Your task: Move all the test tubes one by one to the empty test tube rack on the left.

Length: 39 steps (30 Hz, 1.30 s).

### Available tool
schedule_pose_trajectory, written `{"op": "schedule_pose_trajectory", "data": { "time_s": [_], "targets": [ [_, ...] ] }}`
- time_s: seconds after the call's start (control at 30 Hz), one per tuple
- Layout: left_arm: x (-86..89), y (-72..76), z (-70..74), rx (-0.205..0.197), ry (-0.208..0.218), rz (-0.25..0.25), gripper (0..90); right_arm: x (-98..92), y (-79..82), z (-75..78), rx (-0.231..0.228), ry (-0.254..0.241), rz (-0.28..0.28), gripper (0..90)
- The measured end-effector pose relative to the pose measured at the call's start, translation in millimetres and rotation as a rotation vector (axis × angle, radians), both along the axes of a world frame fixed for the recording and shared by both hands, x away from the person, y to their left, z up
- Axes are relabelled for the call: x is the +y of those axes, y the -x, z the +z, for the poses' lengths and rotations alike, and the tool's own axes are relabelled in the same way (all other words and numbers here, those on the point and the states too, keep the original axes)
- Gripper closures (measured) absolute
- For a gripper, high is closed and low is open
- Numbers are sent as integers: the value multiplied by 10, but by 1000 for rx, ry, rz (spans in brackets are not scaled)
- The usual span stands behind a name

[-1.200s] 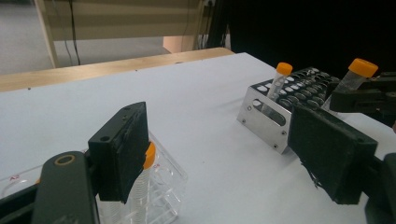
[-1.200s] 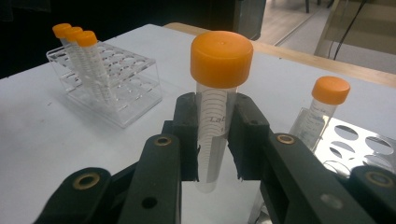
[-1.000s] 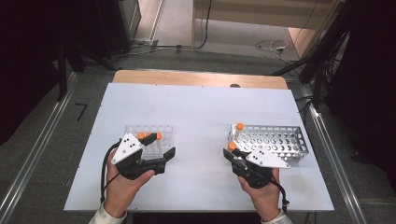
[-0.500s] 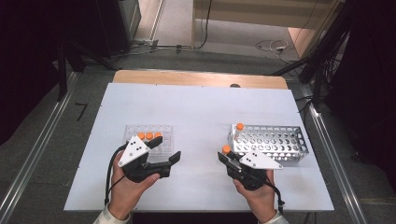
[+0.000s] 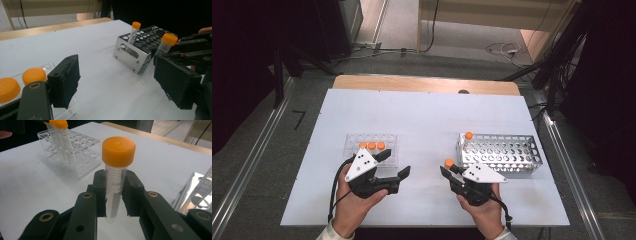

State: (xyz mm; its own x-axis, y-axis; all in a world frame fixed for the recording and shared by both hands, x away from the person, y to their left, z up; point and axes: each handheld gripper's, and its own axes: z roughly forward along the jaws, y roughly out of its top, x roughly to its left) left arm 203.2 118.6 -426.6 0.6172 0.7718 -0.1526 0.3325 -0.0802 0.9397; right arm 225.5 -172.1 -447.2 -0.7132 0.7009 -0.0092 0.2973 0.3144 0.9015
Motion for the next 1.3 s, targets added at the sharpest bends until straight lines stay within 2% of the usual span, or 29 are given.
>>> {"op": "schedule_pose_trajectory", "data": {
  "time_s": [0.77,1.3],
  "targets": [
    [-180,25,-107,16,-30,-50,210,248,72,-135,23,33,64,721],
    [-297,68,-119,12,-31,-81,232,408,117,-176,33,42,101,721]
  ]
}}
